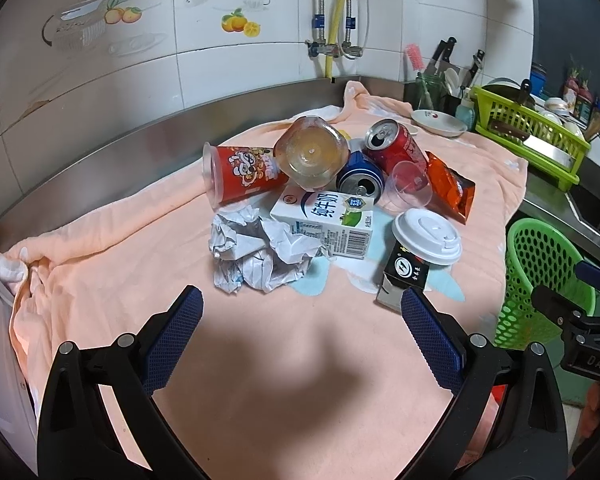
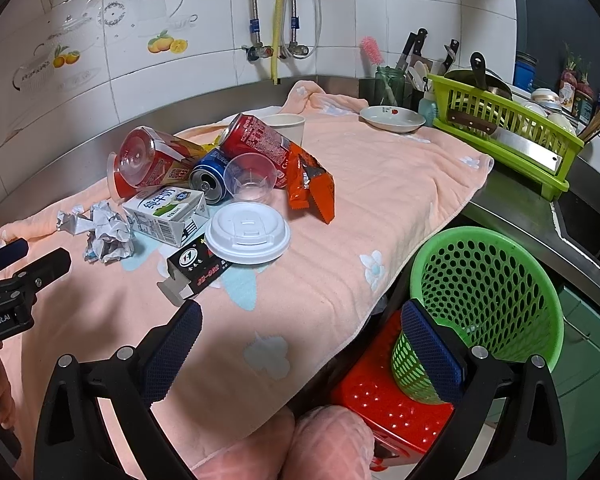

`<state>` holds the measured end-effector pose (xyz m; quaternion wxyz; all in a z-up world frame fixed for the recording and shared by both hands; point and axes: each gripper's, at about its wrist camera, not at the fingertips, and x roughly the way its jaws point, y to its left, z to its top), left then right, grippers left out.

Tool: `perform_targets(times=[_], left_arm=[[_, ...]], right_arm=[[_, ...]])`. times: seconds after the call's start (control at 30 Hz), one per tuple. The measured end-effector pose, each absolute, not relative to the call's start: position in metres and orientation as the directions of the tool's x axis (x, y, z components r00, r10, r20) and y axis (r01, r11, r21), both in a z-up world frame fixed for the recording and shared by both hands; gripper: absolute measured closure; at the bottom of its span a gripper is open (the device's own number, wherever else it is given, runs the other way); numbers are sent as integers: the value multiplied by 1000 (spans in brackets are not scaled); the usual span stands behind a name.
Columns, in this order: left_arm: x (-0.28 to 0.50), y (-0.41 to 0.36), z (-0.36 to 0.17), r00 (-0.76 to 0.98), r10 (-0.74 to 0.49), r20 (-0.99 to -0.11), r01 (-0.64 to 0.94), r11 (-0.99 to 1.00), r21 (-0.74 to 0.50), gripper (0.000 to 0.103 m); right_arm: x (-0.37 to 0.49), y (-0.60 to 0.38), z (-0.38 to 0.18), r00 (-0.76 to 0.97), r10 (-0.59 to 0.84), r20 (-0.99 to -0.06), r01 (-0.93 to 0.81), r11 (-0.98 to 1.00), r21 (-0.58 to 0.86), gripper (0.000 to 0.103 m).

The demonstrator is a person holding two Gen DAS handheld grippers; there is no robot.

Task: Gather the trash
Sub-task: 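Grasp the crumpled white paper with the left gripper while the right gripper grasps the white coffee lid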

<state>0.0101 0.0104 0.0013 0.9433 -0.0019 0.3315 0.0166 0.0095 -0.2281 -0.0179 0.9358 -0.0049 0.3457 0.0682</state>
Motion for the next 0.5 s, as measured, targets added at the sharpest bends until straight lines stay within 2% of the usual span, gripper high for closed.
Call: perform_targets(times=[0.5], left_arm=[[28, 50, -3, 763, 63, -643, -90, 996, -9, 5]], right_arm=[[59, -207, -29, 705, 236, -669, -235, 968, 94, 6]])
